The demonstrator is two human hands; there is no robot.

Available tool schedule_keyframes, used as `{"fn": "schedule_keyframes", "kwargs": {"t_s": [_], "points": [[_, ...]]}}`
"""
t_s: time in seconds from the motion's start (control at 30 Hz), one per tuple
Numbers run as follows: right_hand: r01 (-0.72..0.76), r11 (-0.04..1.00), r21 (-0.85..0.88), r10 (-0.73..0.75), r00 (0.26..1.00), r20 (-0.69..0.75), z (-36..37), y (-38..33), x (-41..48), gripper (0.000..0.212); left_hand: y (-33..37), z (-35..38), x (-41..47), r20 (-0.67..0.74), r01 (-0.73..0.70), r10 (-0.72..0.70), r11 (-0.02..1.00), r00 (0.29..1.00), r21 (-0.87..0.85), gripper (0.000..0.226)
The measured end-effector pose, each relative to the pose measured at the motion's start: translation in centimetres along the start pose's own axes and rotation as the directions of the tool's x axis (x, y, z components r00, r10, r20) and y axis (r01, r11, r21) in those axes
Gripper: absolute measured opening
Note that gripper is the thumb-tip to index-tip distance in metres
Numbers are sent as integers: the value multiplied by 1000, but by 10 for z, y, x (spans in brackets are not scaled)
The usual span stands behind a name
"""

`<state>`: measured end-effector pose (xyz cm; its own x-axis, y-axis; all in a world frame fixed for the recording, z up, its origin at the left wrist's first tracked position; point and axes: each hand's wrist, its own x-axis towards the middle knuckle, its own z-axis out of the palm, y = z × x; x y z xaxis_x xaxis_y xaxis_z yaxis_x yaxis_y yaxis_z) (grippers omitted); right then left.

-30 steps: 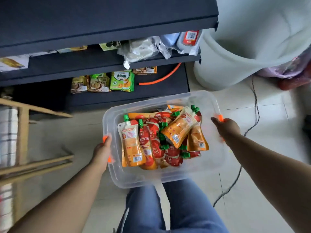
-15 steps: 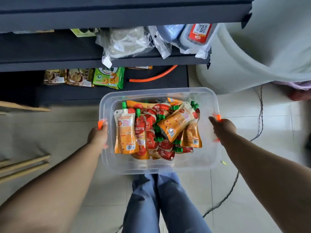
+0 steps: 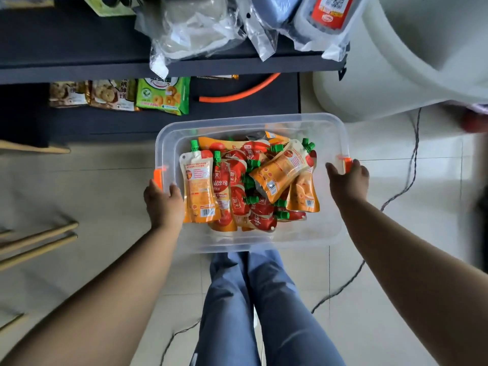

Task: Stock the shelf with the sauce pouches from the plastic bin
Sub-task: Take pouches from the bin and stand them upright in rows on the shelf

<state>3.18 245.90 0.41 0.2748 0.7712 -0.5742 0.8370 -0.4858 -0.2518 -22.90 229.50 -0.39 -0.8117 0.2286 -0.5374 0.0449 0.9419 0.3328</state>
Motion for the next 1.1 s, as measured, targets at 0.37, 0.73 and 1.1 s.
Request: {"fn": "schedule_keyframes", "kwargs": {"t_s": [0.37,0.73,1.1], "points": [[-130,952,276,64,970,236,65,-27,-34,65,-76,26,-77,357,-647,540,659,762,383,44],[-561,725,398,329,791,515,96,-28,-9,71,-97,45,-74,290,-659,600,600,745,453,36],[-354,788,504,245,931,271,56,-7,-50,47,-21,17,-85,382,-350,370,929,847,-122,32]]}}
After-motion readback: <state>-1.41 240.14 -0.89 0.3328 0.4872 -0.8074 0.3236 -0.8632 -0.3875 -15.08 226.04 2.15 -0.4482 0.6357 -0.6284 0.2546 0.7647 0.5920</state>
